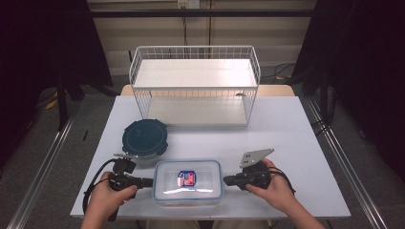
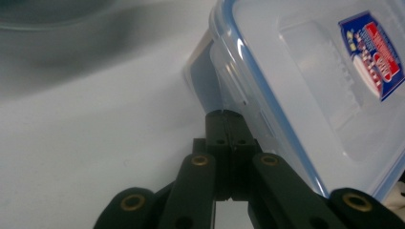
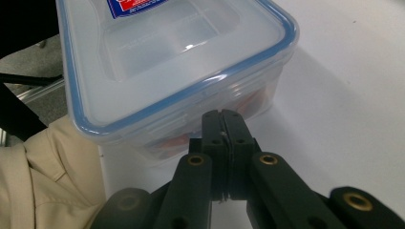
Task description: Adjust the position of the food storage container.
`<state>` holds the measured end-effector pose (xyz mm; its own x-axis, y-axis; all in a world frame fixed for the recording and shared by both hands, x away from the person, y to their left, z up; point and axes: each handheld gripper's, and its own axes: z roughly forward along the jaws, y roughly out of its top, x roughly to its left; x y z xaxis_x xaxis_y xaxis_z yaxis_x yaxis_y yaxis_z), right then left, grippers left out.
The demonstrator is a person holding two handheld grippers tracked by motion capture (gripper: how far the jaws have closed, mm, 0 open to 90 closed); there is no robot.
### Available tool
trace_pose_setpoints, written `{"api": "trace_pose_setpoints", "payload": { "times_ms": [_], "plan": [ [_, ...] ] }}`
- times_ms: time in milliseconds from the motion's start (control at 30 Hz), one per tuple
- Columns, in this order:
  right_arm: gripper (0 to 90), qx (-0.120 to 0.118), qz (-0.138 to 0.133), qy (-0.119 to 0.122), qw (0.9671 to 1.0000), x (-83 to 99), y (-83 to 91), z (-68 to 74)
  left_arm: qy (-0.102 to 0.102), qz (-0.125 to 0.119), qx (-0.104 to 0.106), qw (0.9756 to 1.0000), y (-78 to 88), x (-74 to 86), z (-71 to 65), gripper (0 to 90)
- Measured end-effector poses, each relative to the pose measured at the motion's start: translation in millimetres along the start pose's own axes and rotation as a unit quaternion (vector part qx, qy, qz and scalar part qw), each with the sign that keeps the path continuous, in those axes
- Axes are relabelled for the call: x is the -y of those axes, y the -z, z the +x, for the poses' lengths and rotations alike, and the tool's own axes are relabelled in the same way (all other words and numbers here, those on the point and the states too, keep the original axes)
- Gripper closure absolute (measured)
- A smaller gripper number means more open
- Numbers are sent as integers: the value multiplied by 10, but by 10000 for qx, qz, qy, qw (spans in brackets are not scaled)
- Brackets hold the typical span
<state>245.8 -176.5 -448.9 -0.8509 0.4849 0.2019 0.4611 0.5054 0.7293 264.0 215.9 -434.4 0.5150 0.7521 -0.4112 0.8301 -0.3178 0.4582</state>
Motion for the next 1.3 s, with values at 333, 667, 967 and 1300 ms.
{"api": "trace_pose_setpoints", "payload": {
  "times_ms": [333,667,967,1300],
  "plan": [
    [900,211,-36,-149,9997,-12,6,-71,67,16,-35,10000,-70,-82,-36,900],
    [900,566,-101,-504,9971,73,87,-299,100,-112,-42,9999,-310,-331,-129,900],
    [900,875,-190,-696,9935,113,188,-490,53,-345,-32,9994,-471,-484,-206,900],
    [781,1023,-653,-1334,9836,211,298,-548,232,-808,-137,9964,-392,-470,-163,687]
  ]
}}
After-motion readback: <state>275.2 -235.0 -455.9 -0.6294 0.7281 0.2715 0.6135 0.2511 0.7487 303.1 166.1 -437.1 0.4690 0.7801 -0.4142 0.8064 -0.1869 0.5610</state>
